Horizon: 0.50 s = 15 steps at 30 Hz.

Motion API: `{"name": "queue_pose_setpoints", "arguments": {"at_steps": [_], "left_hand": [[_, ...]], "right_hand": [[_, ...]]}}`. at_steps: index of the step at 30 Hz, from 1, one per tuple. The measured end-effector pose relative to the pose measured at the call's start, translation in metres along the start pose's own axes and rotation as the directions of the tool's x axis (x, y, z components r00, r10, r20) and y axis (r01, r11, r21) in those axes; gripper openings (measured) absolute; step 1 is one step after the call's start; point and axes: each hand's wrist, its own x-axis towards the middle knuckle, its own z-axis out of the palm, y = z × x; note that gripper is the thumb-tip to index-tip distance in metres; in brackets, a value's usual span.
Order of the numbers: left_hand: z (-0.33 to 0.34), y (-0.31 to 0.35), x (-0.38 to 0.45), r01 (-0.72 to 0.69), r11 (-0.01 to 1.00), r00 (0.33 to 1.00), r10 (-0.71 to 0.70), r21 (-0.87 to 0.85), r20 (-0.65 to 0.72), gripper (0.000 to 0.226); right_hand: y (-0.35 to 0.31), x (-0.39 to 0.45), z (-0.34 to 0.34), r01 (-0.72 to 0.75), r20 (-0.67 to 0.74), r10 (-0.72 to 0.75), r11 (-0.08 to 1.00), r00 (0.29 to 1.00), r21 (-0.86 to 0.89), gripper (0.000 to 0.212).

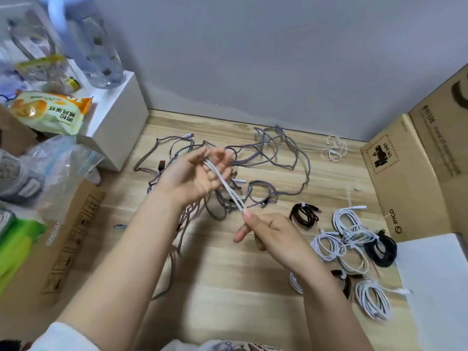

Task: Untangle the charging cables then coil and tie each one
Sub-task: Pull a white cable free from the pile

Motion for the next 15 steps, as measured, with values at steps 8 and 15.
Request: {"name": "queue_pose_setpoints", "arguments": {"at_steps": [8,15], "left_hand": [[0.014,-0.022,-0.013,-0.219,0.937,0.976,0.216,0.271,0.042,0.029],[0.030,-0.071,-0.037,-0.350,0.699,0.931,0.189,0.623,0.311,0.012]], "right_hand": [[0.012,0.003,0.001,0.038,-0.301,-0.027,0.999,0.953,0.031,0.015],[-0.011,0.011,0.012,0.245,-0.374,-0.201,0.967,0.906,0.074,0.014]]}}
